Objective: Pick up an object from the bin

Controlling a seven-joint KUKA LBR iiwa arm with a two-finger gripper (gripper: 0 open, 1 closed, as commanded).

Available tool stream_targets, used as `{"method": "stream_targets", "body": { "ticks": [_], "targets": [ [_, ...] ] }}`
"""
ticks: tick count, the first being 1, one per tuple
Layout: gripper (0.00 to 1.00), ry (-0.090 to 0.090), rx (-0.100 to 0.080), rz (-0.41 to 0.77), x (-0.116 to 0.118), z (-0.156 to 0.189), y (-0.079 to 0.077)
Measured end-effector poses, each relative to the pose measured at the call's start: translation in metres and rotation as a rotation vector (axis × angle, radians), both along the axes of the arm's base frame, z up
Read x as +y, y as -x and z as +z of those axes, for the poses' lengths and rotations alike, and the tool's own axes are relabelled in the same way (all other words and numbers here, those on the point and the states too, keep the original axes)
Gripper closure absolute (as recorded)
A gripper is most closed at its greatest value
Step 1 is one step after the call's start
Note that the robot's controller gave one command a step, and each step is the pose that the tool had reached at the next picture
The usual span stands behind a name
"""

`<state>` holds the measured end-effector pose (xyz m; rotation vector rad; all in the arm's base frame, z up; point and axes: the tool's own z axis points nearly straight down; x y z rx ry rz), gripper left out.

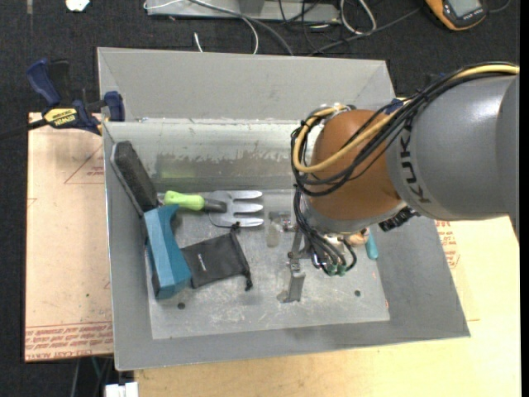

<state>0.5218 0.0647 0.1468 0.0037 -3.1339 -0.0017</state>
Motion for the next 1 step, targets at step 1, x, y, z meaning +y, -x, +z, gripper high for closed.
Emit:
{"method": "stream_targets", "body": {
  "ticks": [1],
  "targets": [
    [0.00, -0.001, -0.008, -0.002, -0.0002, 0.0043, -0.0024]
  ]
}}
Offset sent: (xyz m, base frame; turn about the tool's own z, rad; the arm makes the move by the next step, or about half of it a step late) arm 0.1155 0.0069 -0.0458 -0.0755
